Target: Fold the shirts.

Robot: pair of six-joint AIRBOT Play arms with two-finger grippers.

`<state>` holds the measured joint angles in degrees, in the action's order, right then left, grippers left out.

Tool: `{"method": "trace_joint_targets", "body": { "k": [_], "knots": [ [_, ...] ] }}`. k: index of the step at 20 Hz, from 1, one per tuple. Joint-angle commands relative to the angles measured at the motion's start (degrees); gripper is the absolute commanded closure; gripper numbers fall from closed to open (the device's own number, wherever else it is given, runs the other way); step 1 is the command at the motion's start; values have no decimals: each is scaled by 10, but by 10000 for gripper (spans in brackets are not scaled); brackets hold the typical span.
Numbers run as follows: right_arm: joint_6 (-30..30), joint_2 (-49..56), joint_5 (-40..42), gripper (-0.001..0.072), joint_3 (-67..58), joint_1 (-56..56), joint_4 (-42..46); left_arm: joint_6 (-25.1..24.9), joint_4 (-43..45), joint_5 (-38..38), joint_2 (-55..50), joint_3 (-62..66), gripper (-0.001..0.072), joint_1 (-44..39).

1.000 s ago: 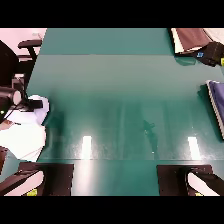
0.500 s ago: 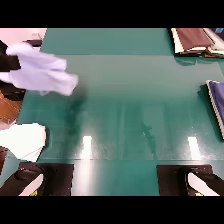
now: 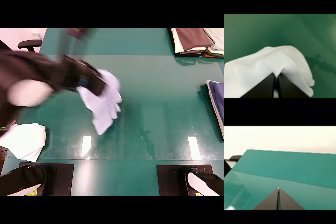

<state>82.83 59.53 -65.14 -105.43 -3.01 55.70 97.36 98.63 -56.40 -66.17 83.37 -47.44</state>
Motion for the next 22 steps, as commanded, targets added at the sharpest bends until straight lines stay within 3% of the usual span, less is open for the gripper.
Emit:
{"method": "trace_joint_targets", "body": {
  "k": [1,4,9,12,16,22],
  "knots": [
    [0,0,-17,695,-8,0,0,-2,-33,94,-122,6,272,-81],
    [0,0,-31,695,-8,0,0,2,-39,59,-147,44,262,-39],
    [0,0,-40,695,-7,0,0,8,-70,-43,-137,52,263,158],
    [0,0,-40,695,0,0,-1,1,-177,1,-137,-35,262,260],
    [1,0,-41,695,42,0,-3,-6,-263,64,-171,-123,263,319],
    [1,0,-40,695,96,0,-3,-120,-418,96,-259,-123,270,320]
  ]
}}
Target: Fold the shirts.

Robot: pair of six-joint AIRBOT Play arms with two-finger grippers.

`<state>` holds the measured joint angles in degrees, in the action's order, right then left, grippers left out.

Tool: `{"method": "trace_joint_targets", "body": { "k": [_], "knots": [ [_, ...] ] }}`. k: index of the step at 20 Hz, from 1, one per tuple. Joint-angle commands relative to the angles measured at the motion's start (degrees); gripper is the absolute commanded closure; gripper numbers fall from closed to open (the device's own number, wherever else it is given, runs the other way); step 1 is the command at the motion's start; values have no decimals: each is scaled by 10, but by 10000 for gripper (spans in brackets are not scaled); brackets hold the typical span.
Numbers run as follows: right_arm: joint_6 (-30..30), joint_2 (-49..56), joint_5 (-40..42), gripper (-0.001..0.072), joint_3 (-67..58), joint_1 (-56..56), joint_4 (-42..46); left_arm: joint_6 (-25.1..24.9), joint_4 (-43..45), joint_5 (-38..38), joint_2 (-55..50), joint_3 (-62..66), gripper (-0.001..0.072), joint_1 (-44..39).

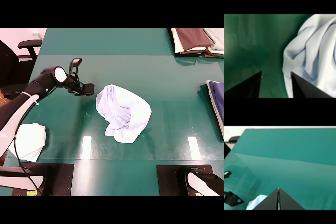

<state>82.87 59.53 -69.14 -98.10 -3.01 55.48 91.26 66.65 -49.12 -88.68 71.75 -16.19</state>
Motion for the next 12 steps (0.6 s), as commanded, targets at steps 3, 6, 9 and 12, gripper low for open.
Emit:
{"method": "trace_joint_targets", "body": {
  "k": [3,6,9,12],
  "knots": [
    [0,0,4,695,44,0,0,-79,-123,31,-52,-7,269,-7],
    [0,0,9,695,61,0,0,-92,-123,54,-53,-5,295,-29],
    [0,0,-8,695,94,0,2,-92,-124,51,-52,14,682,-28],
    [3,0,-59,695,182,0,31,-93,-95,11,-46,69,683,-13]
  ]
}}
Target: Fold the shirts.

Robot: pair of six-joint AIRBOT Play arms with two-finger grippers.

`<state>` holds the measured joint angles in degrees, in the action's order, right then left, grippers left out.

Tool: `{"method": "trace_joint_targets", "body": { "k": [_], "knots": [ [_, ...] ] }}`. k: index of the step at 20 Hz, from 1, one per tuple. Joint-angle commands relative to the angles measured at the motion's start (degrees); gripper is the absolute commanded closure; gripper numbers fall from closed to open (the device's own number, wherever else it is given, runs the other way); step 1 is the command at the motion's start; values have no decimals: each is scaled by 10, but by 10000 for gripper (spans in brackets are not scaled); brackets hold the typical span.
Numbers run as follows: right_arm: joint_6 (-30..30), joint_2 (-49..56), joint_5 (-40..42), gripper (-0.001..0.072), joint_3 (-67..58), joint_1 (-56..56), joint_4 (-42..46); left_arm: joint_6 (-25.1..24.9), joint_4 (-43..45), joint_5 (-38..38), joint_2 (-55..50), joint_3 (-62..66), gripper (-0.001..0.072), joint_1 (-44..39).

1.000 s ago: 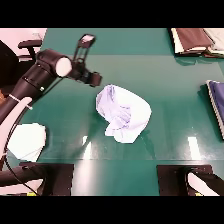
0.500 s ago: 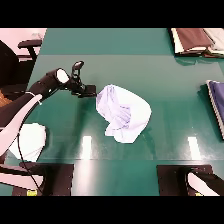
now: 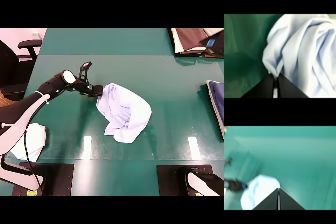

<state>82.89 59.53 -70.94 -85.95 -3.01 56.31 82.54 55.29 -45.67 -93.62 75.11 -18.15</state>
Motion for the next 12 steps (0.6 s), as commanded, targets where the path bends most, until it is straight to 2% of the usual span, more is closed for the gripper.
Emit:
{"method": "trace_joint_targets", "body": {
  "k": [1,3,4,5,6,8,12],
  "knots": [
    [10,0,-53,695,105,0,40,-6,34,-30,7,51,683,8],
    [18,0,-48,693,209,0,51,-6,61,-38,16,70,683,9],
    [20,0,-37,616,264,0,46,-8,62,-38,21,71,682,9],
    [22,0,-22,361,323,-3,43,-14,62,-39,21,71,683,9],
    [22,2,-2,264,377,-9,29,-21,63,-41,21,71,683,9],
    [20,23,37,264,463,-25,-28,-20,62,-41,21,71,683,9],
    [-51,97,123,264,522,-94,-168,-20,62,-45,21,71,683,9]
  ]
}}
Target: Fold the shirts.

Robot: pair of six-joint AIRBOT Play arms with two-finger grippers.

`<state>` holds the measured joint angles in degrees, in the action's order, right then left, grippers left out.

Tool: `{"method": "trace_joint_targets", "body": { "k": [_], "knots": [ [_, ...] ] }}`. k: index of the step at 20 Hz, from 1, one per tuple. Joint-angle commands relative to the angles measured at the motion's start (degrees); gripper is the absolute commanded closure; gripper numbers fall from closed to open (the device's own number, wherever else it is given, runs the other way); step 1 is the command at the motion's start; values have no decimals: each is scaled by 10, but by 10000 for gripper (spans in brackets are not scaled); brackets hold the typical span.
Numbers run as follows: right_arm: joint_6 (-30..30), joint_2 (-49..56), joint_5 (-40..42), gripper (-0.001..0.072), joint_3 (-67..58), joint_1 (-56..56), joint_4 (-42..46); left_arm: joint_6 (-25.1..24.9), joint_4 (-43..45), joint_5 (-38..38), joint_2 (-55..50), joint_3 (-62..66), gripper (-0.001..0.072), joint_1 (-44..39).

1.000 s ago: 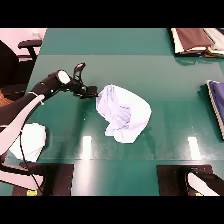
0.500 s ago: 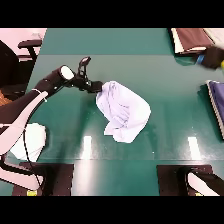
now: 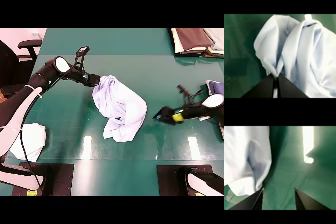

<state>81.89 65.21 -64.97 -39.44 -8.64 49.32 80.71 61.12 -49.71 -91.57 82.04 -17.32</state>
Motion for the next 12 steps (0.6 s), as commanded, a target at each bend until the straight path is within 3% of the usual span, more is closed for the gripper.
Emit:
{"method": "trace_joint_targets", "body": {
  "k": [1,5,7,8,12],
  "knots": [
    [-51,60,81,264,54,-55,-119,-2,3,-5,1,2,682,0],
    [-56,120,98,308,3,-102,-121,-2,3,-9,1,2,682,0],
    [-56,134,102,518,-23,-110,-103,-2,3,-10,1,2,683,0],
    [-55,133,107,670,-31,-110,-87,-2,3,-15,2,2,683,0],
    [-38,57,97,696,-73,-74,2,-4,11,-23,56,4,683,14]
  ]
}}
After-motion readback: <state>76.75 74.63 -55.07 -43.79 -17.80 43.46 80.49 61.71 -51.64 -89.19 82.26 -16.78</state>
